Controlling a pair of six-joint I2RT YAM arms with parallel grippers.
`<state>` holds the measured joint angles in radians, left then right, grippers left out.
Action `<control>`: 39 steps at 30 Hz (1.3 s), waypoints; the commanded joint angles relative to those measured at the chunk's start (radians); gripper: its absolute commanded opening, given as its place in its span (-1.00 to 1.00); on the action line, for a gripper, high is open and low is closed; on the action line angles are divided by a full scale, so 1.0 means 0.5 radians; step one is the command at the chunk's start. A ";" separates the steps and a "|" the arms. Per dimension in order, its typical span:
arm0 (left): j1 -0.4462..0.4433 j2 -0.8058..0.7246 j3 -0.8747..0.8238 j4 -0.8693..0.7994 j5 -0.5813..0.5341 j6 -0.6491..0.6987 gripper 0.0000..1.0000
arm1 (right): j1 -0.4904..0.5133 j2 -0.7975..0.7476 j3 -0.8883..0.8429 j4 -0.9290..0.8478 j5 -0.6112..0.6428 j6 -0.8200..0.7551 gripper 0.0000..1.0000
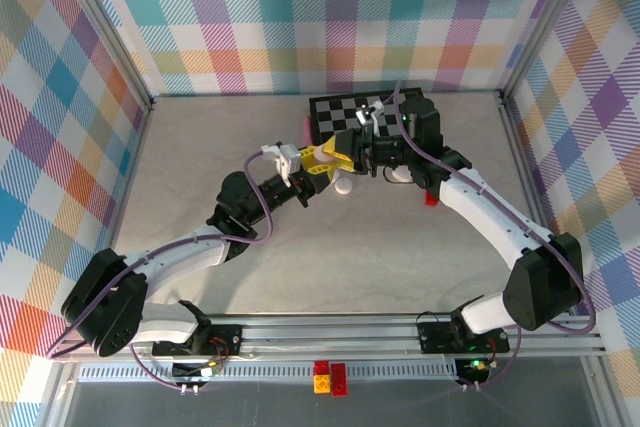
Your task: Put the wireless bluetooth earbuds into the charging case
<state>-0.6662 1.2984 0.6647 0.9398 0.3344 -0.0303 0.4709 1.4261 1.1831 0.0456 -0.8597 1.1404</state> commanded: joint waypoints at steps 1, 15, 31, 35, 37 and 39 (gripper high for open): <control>-0.008 -0.070 0.022 0.072 0.038 -0.007 -0.29 | -0.012 -0.011 -0.055 0.123 0.010 0.058 -0.55; -0.005 -0.396 -0.077 -0.849 0.136 0.363 0.99 | -0.133 -0.125 -0.325 -0.223 0.416 -0.365 -0.74; -0.002 -0.435 -0.108 -1.338 0.276 0.478 0.99 | -0.227 0.352 -0.822 -0.006 0.722 -0.538 -0.77; -0.002 -0.422 -0.128 -1.343 0.269 0.486 0.99 | -0.227 0.480 -0.864 0.073 0.744 -0.561 -0.74; -0.002 -0.421 -0.139 -1.350 0.270 0.501 1.00 | -0.227 0.541 -0.879 0.112 0.745 -0.551 -0.65; -0.002 -0.423 -0.145 -1.365 0.276 0.514 0.99 | -0.229 0.570 -0.902 0.164 0.739 -0.518 -0.55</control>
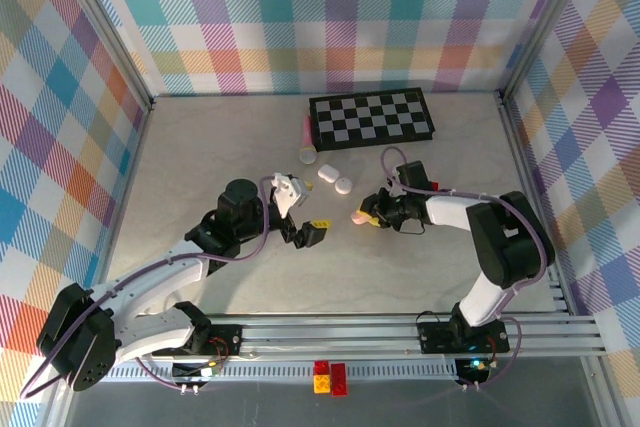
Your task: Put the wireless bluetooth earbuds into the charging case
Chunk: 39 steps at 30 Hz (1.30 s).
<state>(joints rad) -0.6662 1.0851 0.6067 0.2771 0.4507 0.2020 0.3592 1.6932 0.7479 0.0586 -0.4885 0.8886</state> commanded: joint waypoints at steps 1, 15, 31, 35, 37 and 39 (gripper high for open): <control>-0.002 -0.001 -0.029 -0.048 0.047 0.056 0.99 | -0.005 0.038 -0.040 0.147 0.004 -0.005 -0.50; 0.098 -0.055 -0.089 0.035 -0.275 -0.120 0.99 | -0.047 -0.313 0.115 -0.351 0.456 -0.175 0.71; 0.841 -0.440 -0.585 0.298 -1.164 -0.241 1.00 | -0.300 -1.098 -0.321 0.242 1.721 -1.396 0.98; 0.987 -0.198 -0.765 0.786 -1.239 -0.164 0.99 | -0.390 -0.933 -0.523 0.826 1.600 -1.713 0.98; 1.070 0.013 -0.807 1.056 -1.245 -0.185 1.00 | -0.417 -0.816 -0.565 1.048 1.525 -1.776 0.98; 1.169 0.223 -0.792 1.233 -1.153 -0.284 0.99 | -0.447 -0.757 -0.527 1.084 1.437 -1.831 0.98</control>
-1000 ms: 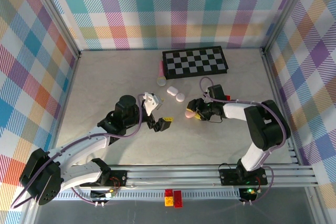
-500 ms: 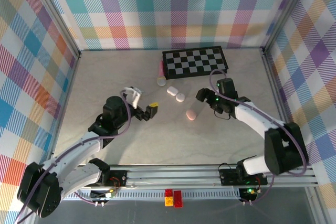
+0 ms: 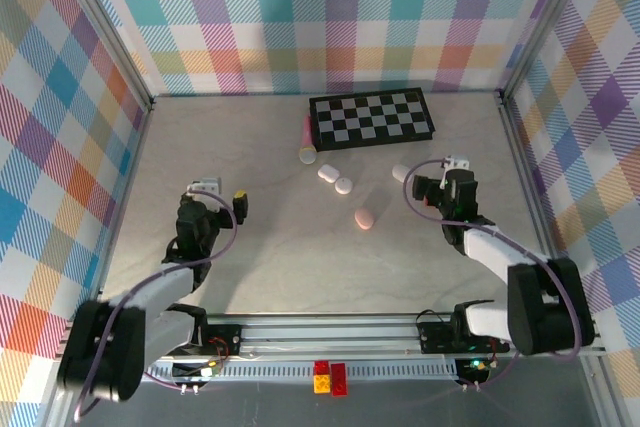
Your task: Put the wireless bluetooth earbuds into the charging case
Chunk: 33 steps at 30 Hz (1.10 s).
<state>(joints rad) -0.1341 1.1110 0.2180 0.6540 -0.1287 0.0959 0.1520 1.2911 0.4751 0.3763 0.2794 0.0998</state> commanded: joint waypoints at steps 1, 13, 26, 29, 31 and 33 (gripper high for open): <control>0.148 0.242 0.004 0.499 0.078 -0.122 0.98 | -0.052 0.078 0.005 0.571 -0.140 -0.267 0.98; 0.172 0.945 0.132 0.932 0.143 -0.152 0.99 | -0.216 0.124 -0.044 0.447 -0.388 -0.190 0.98; 0.169 0.941 0.398 0.393 0.216 -0.121 1.00 | -0.276 0.492 -0.122 0.893 -0.559 -0.184 0.98; 0.170 0.942 0.405 0.385 0.211 -0.124 0.99 | -0.288 0.488 -0.117 0.883 -0.574 -0.179 0.98; 0.170 0.943 0.408 0.382 0.211 -0.123 0.99 | -0.286 0.487 -0.116 0.881 -0.574 -0.178 0.98; 0.170 0.944 0.408 0.379 0.209 -0.124 0.99 | -0.288 0.490 -0.116 0.884 -0.575 -0.178 0.98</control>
